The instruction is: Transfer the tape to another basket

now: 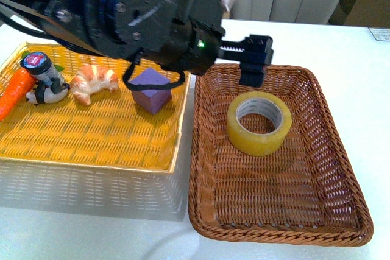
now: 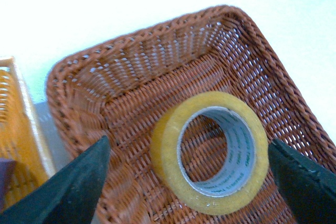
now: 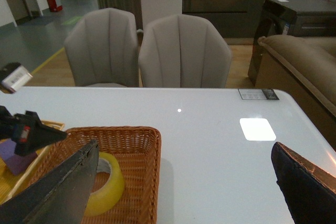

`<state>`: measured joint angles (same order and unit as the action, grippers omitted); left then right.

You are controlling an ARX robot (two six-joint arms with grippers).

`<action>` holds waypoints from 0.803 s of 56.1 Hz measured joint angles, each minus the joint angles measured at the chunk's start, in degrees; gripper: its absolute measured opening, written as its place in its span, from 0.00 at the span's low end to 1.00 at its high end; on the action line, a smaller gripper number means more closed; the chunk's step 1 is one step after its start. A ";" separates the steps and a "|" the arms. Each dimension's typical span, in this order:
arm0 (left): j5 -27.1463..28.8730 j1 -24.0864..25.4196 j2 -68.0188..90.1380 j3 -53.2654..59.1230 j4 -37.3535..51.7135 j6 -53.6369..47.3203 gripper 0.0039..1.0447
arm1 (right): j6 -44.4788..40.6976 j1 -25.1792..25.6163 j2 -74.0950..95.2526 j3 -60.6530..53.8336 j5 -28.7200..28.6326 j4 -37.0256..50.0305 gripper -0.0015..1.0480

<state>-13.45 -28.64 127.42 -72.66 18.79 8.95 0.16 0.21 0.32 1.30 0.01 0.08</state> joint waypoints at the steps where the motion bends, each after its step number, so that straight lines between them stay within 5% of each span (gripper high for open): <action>1: 0.02 0.24 -0.46 0.48 0.39 0.13 0.93 | 0.00 0.00 0.00 0.00 0.00 0.00 0.91; 25: 8.52 14.99 -20.39 24.90 22.38 3.80 0.90 | 0.00 0.00 0.00 0.00 0.00 0.00 0.91; 30: 20.70 18.62 -25.09 35.30 42.27 -3.48 0.72 | 0.00 -0.02 0.00 0.00 -0.09 0.00 0.91; 45: 17.42 24.61 -41.31 54.58 48.52 -7.82 0.24 | 0.00 0.00 0.00 0.00 -0.04 0.00 0.91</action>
<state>3.97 -4.03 86.11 -18.09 67.31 1.13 0.16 0.21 0.32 1.30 -0.03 0.08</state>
